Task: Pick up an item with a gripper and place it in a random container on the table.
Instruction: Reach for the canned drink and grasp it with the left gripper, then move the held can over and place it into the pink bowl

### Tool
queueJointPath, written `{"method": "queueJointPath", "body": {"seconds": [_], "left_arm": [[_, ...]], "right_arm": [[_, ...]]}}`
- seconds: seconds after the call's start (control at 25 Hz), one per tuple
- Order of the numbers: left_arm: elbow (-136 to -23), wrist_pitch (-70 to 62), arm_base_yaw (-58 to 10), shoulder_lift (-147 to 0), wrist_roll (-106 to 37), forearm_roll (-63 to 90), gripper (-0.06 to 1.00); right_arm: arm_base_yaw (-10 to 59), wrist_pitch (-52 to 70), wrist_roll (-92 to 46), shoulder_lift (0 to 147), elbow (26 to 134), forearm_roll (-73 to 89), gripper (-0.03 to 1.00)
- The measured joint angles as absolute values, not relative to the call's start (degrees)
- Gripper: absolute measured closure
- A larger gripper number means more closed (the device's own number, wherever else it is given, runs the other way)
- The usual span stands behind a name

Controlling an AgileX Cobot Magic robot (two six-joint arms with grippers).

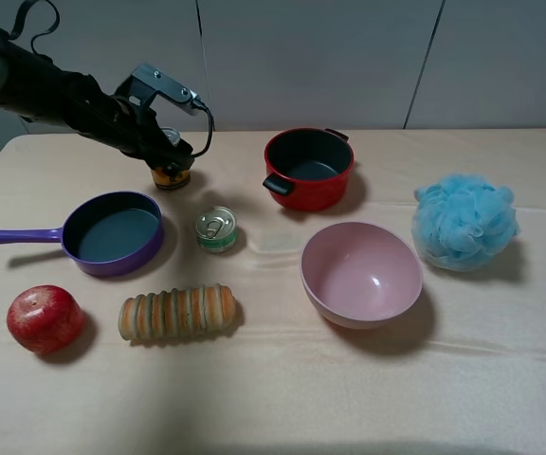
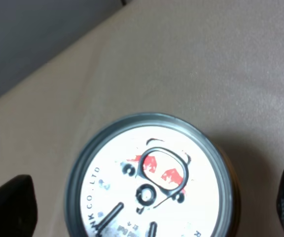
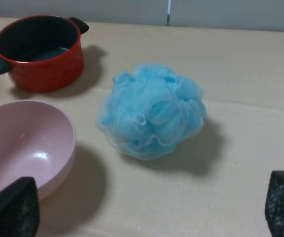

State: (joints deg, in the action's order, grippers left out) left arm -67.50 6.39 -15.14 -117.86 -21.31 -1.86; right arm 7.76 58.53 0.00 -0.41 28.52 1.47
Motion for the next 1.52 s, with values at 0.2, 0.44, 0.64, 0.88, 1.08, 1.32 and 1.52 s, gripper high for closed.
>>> {"method": "queueJointPath", "body": {"seconds": [0.2,0.44,0.64,0.88,1.08,1.32,1.52], "left_arm": [[-67.5,6.5,-15.1,-118.5,-21.3,-1.9,-0.04],[-67.6,6.6,-15.1,-118.5,-21.3,-1.8,-0.04],[-67.6,6.6,-15.1,-118.5,-21.4,-1.8,0.02],[-67.6,6.6,-15.1,-118.5,-22.4,-1.7,0.25],[-67.8,5.9,-15.1,-118.5,-22.4,-1.5,0.25],[-67.8,5.9,-15.1,-118.8,-22.7,-1.4,0.25],[-67.9,5.9,-15.1,-118.8,-25.0,-1.3,0.25]], "right_arm": [[7.8,58.5,0.0,-0.4,28.5,1.5,0.27],[7.8,58.5,0.0,-0.4,28.5,1.5,0.27],[7.8,58.5,0.0,-0.4,28.5,1.5,0.27],[7.8,58.5,0.0,-0.4,28.5,1.5,0.27],[7.8,58.5,0.0,-0.4,28.5,1.5,0.27],[7.8,58.5,0.0,-0.4,28.5,1.5,0.27],[7.8,58.5,0.0,-0.4,28.5,1.5,0.27]]}}
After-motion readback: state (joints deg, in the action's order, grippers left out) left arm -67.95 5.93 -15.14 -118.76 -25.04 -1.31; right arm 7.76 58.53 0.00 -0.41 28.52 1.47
